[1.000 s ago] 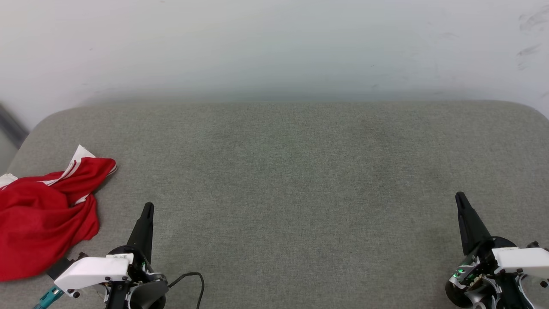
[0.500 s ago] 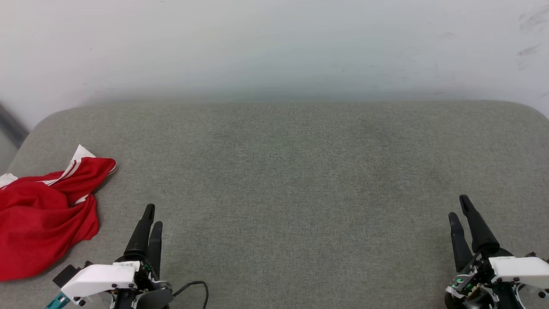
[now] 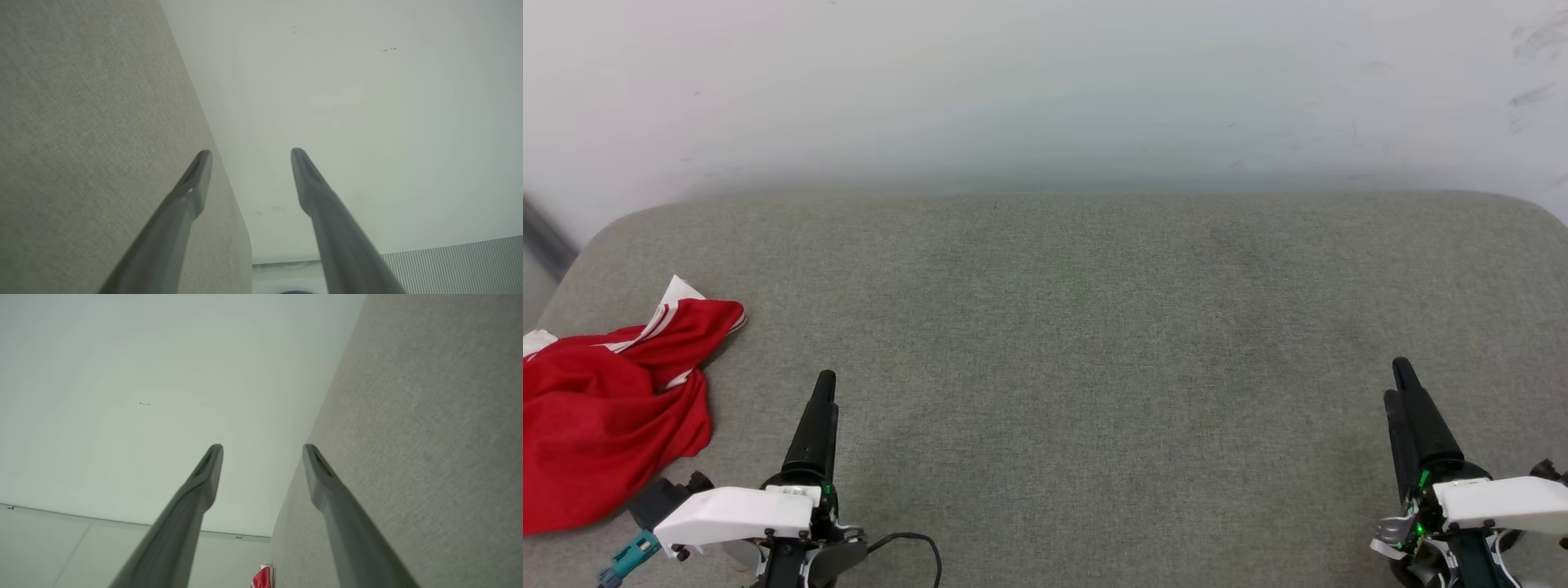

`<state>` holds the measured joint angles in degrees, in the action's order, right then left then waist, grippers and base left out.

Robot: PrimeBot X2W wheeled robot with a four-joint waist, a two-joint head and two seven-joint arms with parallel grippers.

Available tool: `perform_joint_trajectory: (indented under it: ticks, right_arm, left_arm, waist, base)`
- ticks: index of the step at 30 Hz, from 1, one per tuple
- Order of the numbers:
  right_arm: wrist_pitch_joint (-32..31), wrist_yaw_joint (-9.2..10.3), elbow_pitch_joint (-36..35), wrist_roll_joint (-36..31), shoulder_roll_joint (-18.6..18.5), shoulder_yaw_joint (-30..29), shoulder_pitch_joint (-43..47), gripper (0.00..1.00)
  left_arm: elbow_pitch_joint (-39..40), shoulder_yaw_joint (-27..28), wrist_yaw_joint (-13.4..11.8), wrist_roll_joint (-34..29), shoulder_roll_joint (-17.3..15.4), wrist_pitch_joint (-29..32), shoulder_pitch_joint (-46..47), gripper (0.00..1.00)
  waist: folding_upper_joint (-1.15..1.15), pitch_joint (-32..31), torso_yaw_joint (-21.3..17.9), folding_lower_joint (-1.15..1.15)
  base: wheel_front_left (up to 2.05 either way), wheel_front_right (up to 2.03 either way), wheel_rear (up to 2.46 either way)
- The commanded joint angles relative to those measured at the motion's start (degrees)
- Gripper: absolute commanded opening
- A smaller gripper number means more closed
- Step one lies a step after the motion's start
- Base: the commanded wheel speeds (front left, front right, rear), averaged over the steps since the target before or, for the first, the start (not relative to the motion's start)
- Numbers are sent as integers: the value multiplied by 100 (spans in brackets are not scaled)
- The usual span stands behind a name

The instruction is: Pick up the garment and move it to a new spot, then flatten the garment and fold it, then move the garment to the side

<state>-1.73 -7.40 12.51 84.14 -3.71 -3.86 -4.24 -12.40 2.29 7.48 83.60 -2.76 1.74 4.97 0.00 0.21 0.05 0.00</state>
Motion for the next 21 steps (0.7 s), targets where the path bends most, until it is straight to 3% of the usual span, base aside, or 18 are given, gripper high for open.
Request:
perform_joint_trajectory:
  ticks: [1, 21]
  right_arm:
    - [71, -10, -160, -327, -72, 25, -62, 100]
    - [410, -11, -485, -3179, -33, 100, 58, 100]
  left_arm:
    - [150, -16, 3, -249, -18, -63, 151, 100]
    - [308, -311, -166, -2772, -9, -510, 114, 100]
  waist:
    - [0, -2, 2, 0]
    - [0, -41, -6, 0]
  base:
    - [0, 0, 0]
    - [0, 0, 0]
